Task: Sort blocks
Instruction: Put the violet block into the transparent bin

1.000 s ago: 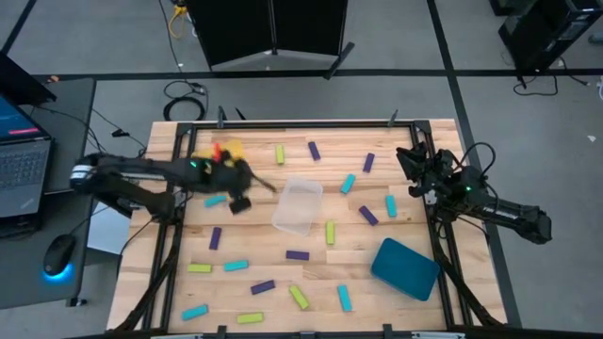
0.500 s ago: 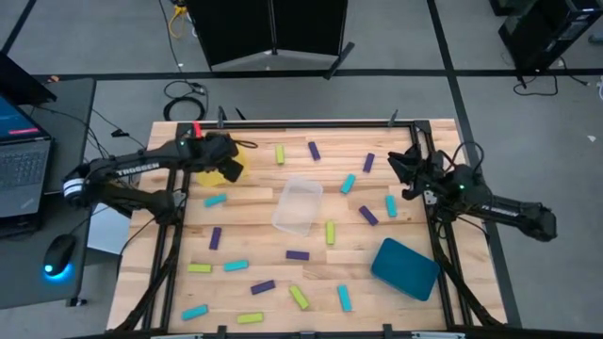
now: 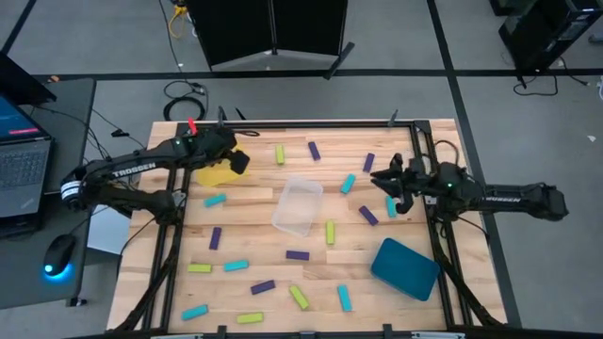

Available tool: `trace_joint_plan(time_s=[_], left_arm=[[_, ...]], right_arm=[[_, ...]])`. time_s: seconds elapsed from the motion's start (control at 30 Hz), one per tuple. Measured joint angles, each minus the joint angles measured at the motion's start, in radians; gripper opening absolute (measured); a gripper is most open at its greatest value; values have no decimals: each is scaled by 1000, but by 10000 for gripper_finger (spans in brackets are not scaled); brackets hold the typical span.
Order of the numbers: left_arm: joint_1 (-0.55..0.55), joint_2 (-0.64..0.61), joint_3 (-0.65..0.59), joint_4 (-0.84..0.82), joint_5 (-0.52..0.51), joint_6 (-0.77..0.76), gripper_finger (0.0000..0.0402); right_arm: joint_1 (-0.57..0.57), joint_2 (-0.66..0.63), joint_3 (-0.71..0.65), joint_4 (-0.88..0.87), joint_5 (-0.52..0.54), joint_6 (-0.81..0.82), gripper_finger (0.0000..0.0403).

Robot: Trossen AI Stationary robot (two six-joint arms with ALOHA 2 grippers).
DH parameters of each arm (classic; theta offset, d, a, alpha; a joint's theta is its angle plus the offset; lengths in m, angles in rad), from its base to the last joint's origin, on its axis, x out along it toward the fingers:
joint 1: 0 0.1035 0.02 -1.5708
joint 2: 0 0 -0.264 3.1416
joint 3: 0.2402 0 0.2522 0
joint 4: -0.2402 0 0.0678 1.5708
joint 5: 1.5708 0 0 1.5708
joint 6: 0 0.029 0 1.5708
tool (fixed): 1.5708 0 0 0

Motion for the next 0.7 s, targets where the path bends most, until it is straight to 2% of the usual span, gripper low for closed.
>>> trace_joint_plan(time_s=[0.1,0.2,0.27,0.37,0.43,0.57,0.7], left_arm=[[-26,-4,0,93,7,25,311],[-47,-4,0,180,28,50,301],[-59,-4,0,232,40,74,296],[-66,-4,1,273,51,71,293],[-65,-4,1,284,56,70,293],[-65,-4,1,283,57,68,293],[-66,-4,1,284,58,67,293]], right_arm=[[42,77,82,-148,37,-40,113],[68,157,166,-278,120,-88,112],[72,207,235,-398,232,-38,109],[57,287,340,-605,473,143,101],[37,340,406,-733,563,235,100],[-19,452,495,-879,616,346,112],[-88,574,516,-900,611,414,139]])
